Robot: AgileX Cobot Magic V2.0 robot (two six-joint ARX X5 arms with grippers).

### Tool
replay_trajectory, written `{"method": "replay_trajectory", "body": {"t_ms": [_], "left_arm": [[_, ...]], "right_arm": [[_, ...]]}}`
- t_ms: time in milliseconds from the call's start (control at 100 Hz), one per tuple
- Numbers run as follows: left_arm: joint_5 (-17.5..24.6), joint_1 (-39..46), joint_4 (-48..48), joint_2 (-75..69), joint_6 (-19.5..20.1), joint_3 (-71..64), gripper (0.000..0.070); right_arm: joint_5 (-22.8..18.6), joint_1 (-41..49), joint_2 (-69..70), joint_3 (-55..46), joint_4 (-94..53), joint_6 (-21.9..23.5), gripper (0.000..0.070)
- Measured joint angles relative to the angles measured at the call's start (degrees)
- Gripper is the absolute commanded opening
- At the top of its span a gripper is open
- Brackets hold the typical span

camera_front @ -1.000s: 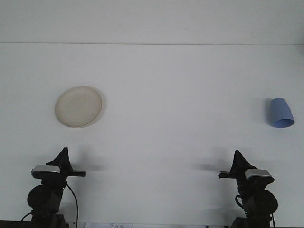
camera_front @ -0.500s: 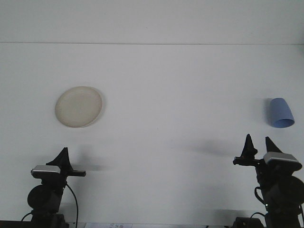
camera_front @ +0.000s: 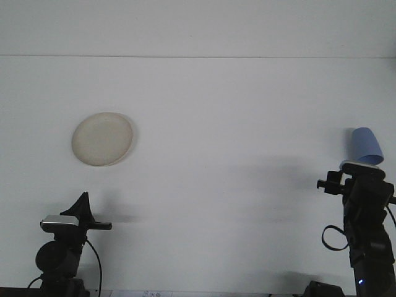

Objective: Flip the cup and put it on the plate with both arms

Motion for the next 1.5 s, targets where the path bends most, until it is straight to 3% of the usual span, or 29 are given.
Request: {"method": "replay_trajectory", "body": {"t_ms": [230, 470, 700, 1010, 1270, 1340, 1500], "left_arm": [[0.0, 0.0, 0.0, 0.0, 0.0, 0.0, 0.0016], [0.0, 0.0, 0.0, 0.0, 0.0, 0.0, 0.0016], [0.0, 0.0, 0.0, 0.0, 0.0, 0.0, 0.0016], [0.0, 0.0, 0.0, 0.0, 0.0, 0.0, 0.0016], [0.0, 0.0, 0.0, 0.0, 0.0, 0.0, 0.0016], [0.0, 0.0, 0.0, 0.0, 0.0, 0.0, 0.0016], [0.0, 0.0, 0.0, 0.0, 0.0, 0.0, 0.0016]], "right_arm": [[-8.2, -13.3, 10.4, 0.0, 7.1, -1.7, 0.047], [-11.6, -21.7, 20.4, 0.0, 17.3, -6.6, 0.047], [-16.9, -24.0, 29.8, 0.0, 28.8, -9.1, 0.0469], [-19.5, -24.5, 42.2, 1.2, 43.1, -10.1, 0.0468], [-20.5, -24.5, 49.9, 8.6, 45.5, -10.8, 0.0464], [-21.5, -24.5, 51.8, 10.4, 45.5, -11.0, 0.0422], [-22.5, -24.5, 54.2, 12.5, 46.7, -11.2, 0.0202]]}}
